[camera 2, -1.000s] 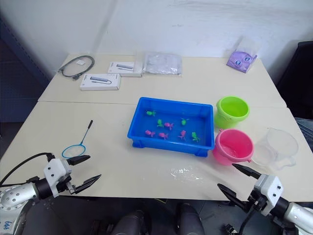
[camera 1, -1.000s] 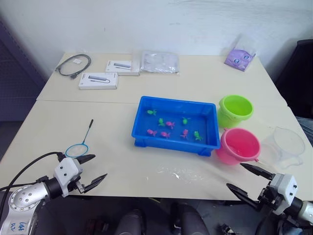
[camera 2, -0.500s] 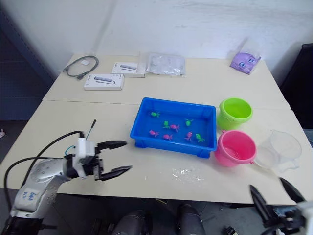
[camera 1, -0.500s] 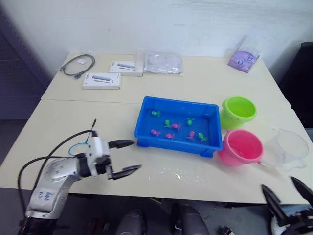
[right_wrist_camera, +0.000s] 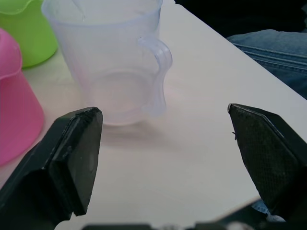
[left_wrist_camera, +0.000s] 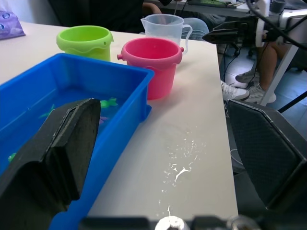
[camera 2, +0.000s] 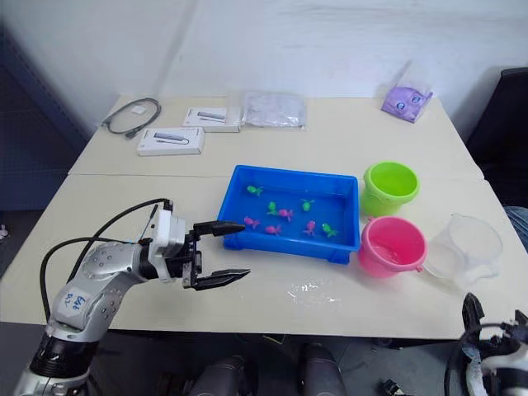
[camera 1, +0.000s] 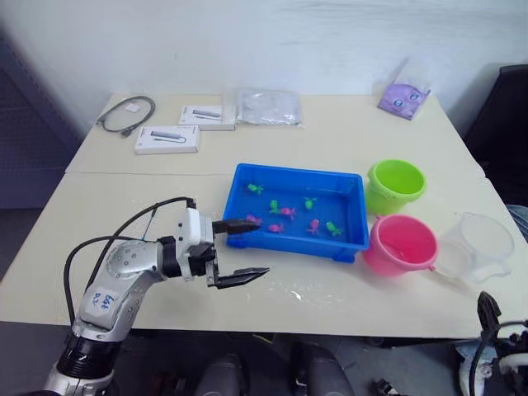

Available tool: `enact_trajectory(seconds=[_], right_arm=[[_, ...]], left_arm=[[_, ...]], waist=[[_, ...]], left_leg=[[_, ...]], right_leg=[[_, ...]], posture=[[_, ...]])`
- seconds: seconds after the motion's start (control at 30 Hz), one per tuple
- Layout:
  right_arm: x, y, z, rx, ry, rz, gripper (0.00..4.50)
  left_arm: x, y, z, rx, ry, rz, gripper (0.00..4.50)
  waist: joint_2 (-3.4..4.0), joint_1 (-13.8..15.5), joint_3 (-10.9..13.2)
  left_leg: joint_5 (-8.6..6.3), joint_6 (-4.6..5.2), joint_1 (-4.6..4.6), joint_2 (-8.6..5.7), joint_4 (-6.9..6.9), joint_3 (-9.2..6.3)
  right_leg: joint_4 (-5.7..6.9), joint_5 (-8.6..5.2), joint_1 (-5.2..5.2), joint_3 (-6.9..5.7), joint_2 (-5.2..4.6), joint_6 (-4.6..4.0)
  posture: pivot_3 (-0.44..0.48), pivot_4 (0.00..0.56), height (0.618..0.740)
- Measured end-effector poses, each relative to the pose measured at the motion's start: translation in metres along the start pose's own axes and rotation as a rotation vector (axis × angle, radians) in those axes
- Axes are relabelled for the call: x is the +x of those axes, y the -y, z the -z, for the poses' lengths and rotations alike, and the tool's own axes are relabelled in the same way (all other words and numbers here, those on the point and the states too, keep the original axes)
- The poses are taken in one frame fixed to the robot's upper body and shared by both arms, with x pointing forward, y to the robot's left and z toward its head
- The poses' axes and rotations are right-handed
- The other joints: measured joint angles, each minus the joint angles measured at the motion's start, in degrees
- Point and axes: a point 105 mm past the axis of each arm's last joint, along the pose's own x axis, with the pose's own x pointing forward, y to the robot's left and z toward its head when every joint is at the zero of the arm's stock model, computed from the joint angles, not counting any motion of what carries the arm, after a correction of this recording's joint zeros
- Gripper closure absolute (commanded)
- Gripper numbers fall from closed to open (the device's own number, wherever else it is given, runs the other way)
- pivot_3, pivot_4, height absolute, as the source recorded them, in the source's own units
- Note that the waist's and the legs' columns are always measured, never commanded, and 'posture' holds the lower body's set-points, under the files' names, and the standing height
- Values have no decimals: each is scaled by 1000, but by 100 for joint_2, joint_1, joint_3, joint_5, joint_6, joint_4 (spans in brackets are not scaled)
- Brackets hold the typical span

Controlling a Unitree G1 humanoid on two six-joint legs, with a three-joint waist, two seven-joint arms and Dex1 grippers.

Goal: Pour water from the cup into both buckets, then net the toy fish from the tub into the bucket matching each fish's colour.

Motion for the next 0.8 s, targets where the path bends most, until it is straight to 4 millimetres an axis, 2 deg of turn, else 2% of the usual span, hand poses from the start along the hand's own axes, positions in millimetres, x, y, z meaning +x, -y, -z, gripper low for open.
enact_trajectory(seconds=[0.3,0.63,0.8], right_arm=[[27,11,12,-16,-17,30,57],[47,9,17,40,12,55,57],[58,9,11,56,39,114,57]], left_arm=[[-2,0,5,16,-24,-12,0],[1,1,10,17,-36,-31,0],[1,-1,11,21,-36,-57,0]], waist=[[-1,-19,0],[-1,-19,1],[-1,-21,1]], left_leg=[[2,4,3,-2,4,10],[2,4,6,-1,4,13],[2,3,6,0,4,12]], right_leg=[[2,3,4,5,6,6],[5,4,5,10,9,8],[5,4,5,11,8,8]], posture=[[0,150,740],[0,150,740],[0,150,740]])
